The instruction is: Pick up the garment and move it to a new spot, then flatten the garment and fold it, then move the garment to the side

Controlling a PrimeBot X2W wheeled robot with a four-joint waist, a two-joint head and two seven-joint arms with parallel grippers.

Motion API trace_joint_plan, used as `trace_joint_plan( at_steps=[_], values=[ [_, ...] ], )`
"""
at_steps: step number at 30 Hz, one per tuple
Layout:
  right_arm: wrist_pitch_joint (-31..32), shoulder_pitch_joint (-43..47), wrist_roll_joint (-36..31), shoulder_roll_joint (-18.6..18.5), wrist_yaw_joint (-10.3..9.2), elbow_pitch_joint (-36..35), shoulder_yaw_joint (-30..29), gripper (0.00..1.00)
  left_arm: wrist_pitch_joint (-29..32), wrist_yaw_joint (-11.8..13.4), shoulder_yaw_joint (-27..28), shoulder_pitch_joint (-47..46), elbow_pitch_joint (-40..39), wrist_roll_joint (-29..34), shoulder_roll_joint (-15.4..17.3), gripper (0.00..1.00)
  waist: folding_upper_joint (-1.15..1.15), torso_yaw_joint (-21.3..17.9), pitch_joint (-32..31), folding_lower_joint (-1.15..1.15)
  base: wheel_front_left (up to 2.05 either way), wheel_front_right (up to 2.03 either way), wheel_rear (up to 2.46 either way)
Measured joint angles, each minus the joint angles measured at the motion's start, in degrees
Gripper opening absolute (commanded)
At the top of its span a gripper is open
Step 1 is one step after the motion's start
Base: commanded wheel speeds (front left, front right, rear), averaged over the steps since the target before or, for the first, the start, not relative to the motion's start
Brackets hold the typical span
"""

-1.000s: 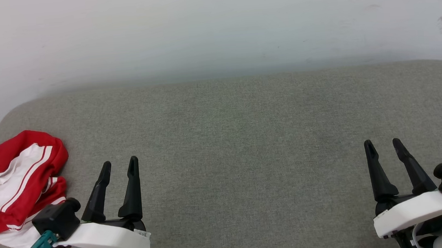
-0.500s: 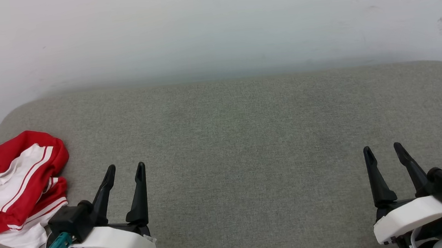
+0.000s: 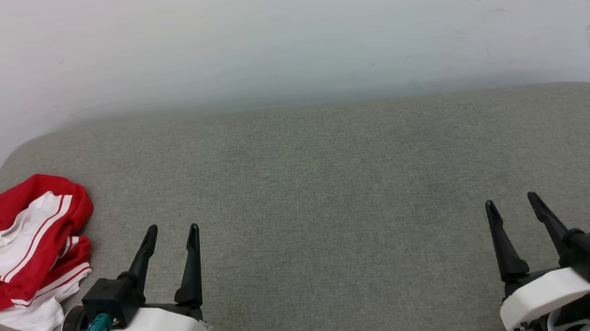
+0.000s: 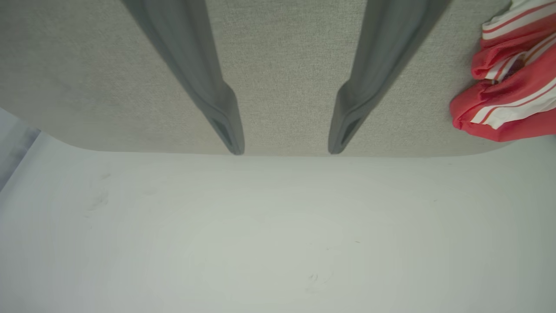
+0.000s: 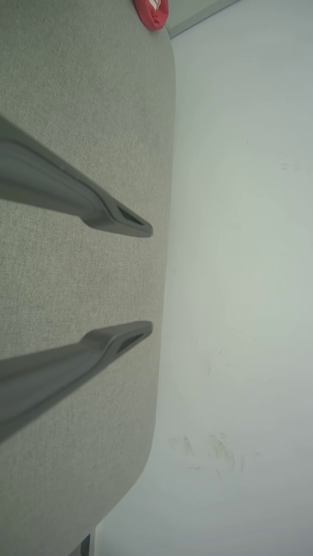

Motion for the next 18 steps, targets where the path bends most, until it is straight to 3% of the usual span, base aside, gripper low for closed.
trace_joint_plan(
  at_steps=[18],
  values=[
    [-1.78, 0.02, -3.64, 0.00, 0.00, 0.59, -0.46, 1.00, -1.91, 0.00, -0.60, 0.00, 1.58, 4.64, -0.07, 1.00, 0.00, 0.12, -0.32, 0.00, 0.00, 0.00, 0.00]
  ],
)
